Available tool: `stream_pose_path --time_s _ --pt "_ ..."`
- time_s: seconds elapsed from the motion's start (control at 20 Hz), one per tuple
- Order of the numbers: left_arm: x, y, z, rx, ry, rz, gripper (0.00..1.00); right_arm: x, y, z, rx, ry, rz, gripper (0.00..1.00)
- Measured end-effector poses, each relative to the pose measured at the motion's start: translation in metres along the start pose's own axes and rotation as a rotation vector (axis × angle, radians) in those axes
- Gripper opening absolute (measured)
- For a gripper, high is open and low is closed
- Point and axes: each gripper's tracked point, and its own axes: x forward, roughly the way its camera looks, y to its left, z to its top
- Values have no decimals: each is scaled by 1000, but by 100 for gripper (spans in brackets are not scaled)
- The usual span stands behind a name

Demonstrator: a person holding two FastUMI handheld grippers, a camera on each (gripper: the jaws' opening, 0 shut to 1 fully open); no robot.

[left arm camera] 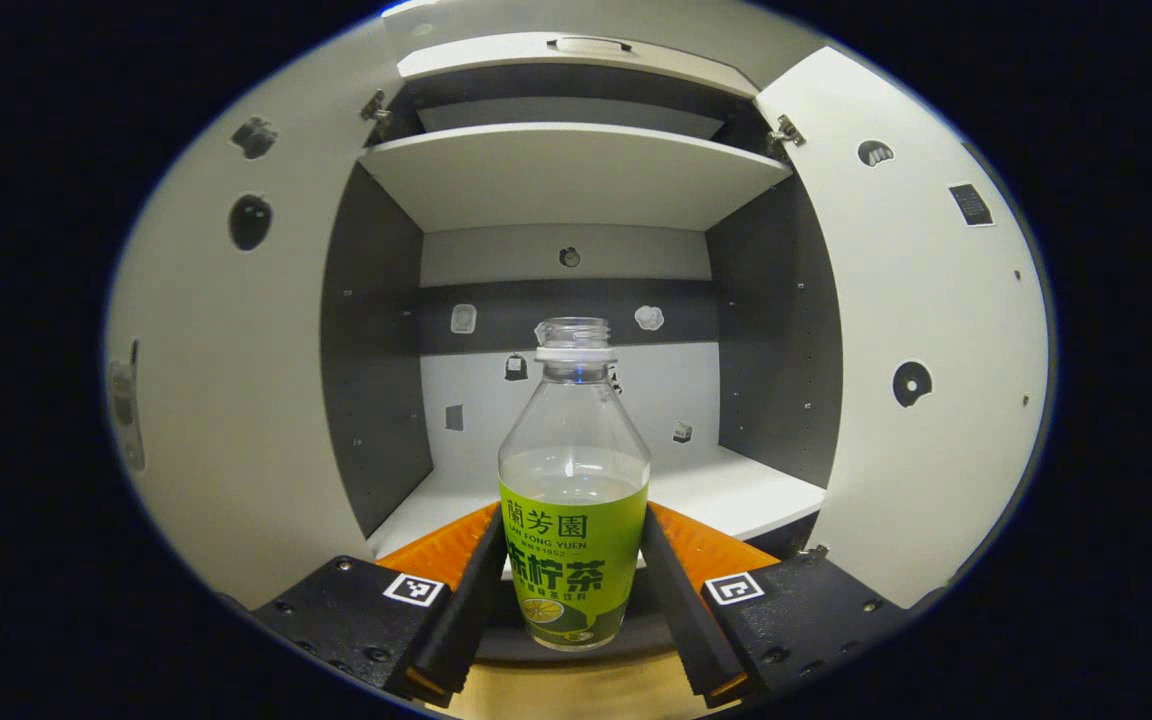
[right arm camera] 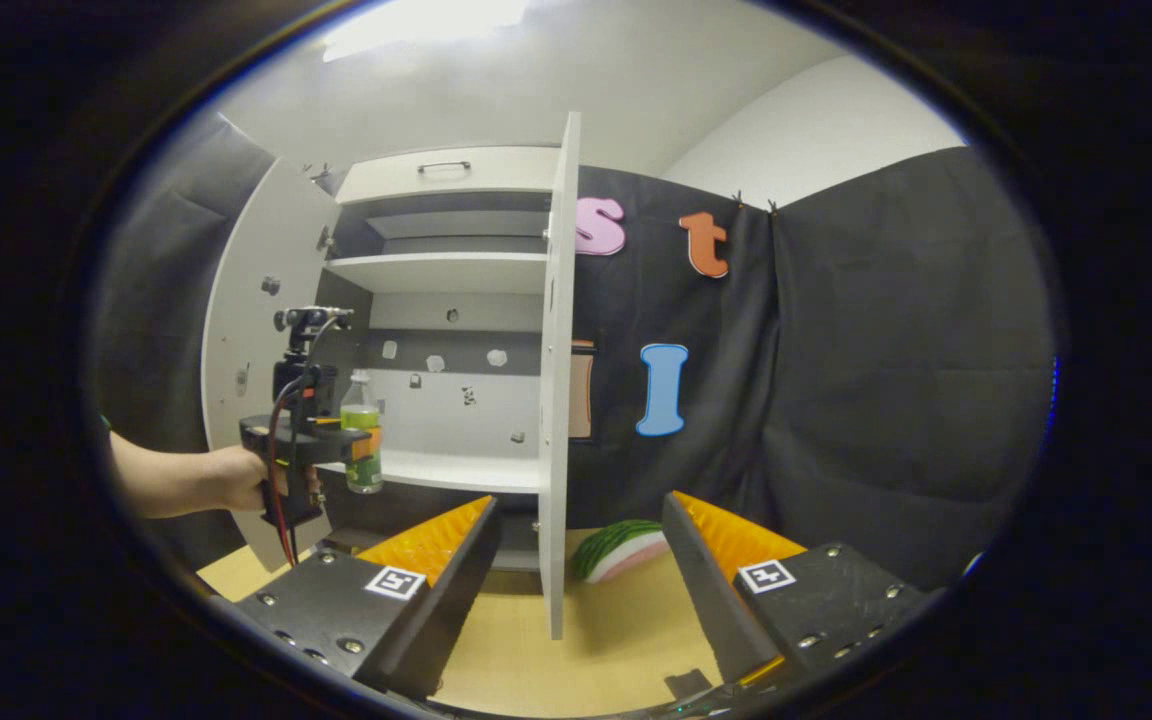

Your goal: Grasp the bottle in the cabinet with the left hand and place it on the coaster, then close the right door with the right hand and the left door with the left hand.

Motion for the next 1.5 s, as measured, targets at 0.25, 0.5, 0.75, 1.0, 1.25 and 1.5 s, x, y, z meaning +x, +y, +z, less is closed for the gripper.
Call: stream_pose_path --time_s 0.25,0.5,0.75,1.0,1.25,1.5 --pt "-57 -24 -41 -72 57 -54 80 -2 4 -7 10 4 16 98" --pt "-101 -31 -78 -71 77 -63 80 4 19 -6 60 14 77 94" --pt "-138 -44 -117 -67 91 -110 81 24 15 5 34 16 80 98" --pt "-174 -61 -177 -60 156 -157 81 42 19 18 85 16 89 98" --pt "-206 -90 -221 -58 159 -233 81 65 11 32 115 27 53 98" --pt "-220 -106 -262 -61 194 -274 81 78 9 47 124 -15 40 98"
